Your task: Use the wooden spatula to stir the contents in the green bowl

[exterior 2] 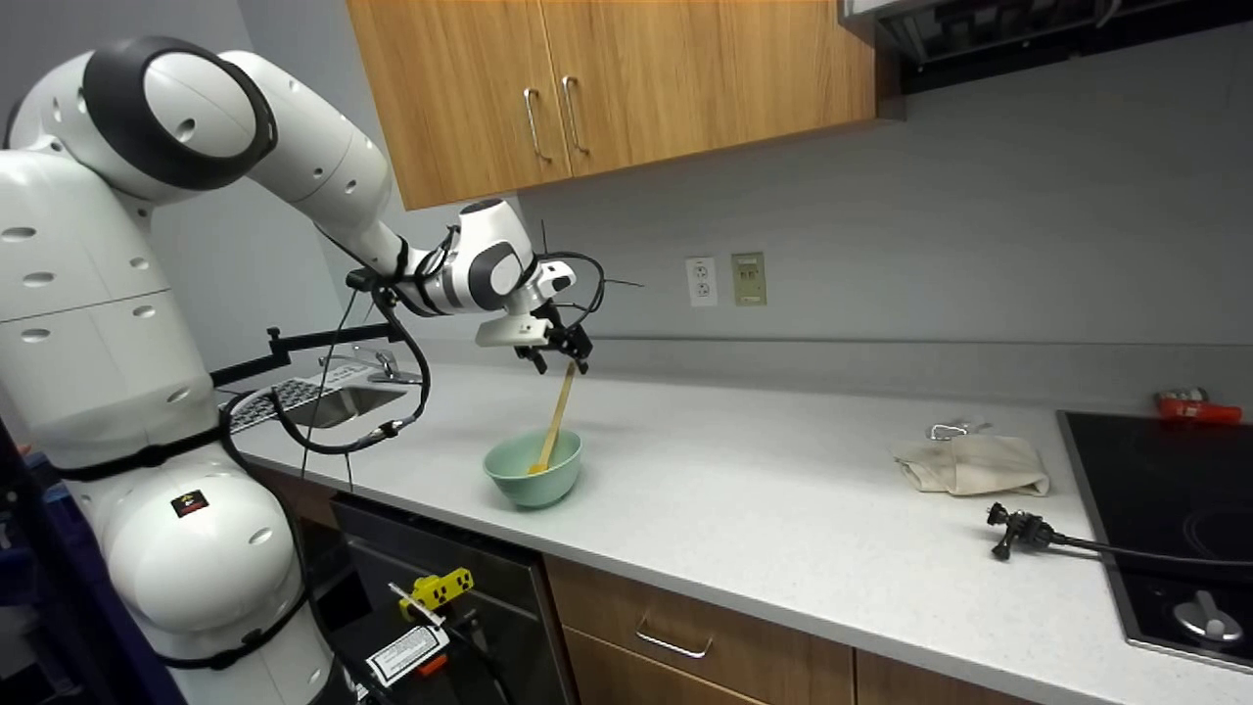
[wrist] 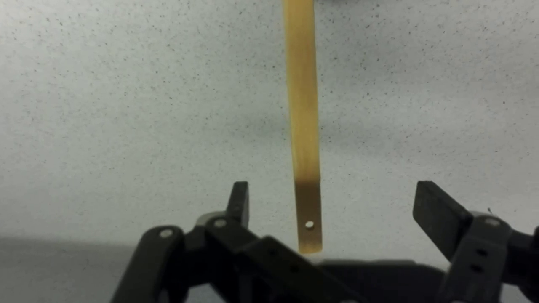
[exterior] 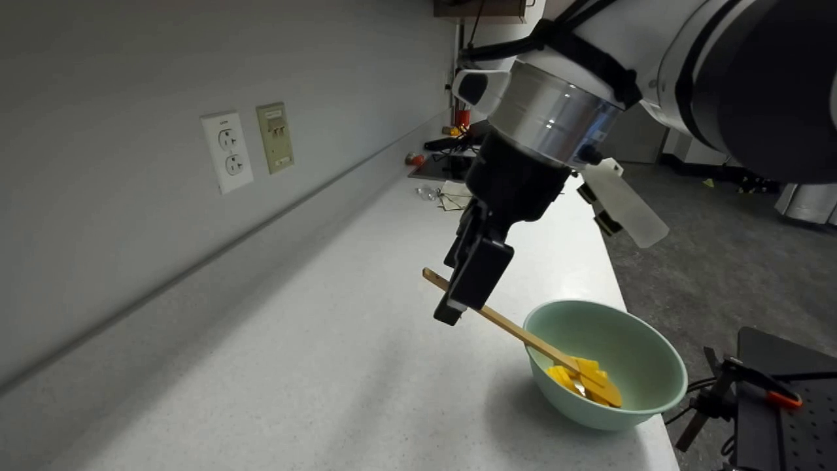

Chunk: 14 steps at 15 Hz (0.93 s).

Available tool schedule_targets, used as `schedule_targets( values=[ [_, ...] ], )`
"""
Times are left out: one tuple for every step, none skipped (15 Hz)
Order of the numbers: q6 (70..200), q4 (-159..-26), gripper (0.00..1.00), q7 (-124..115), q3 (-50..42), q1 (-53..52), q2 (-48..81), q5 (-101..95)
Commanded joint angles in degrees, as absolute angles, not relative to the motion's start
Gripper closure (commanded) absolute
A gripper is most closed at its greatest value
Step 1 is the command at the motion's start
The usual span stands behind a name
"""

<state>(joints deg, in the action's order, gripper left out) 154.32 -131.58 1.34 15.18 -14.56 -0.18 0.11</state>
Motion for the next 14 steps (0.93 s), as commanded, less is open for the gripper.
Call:
schedule_targets(
  values=[
    [155.22,-130.27,0.05,4.71,14.94,-14.54,1.28,3.21],
    [155.19,-130.33,0.06,5.00,14.91,-14.49,1.31,3.67],
    [155.15,-130.38,0.09,5.31,14.87,-14.45,1.32,4.20],
    [155.16,-130.35,0.05,5.81,14.85,-14.39,1.46,4.94],
    [155.15,-130.30,0.04,6.14,14.85,-14.34,1.60,5.55],
    [155.14,-130.24,0.04,6.61,14.83,-14.29,1.75,6.08],
    [155.11,-130.20,0.04,6.97,14.81,-14.26,1.85,6.59],
    [155.01,-130.17,0.06,7.30,14.75,-14.20,1.93,6.80],
    [154.95,-130.17,0.10,7.35,14.68,-14.13,1.95,6.85],
    [154.94,-130.15,0.17,7.56,14.63,-14.07,1.98,7.15],
    [154.93,-130.16,0.35,7.60,14.57,-14.03,1.98,7.33],
    [154.98,-130.22,0.36,7.54,14.51,-14.01,1.96,7.22],
    [155.01,-130.26,0.42,7.44,14.45,-13.99,1.95,7.18],
    [154.88,-130.26,0.51,7.49,14.40,-13.99,1.94,7.24]
  ],
)
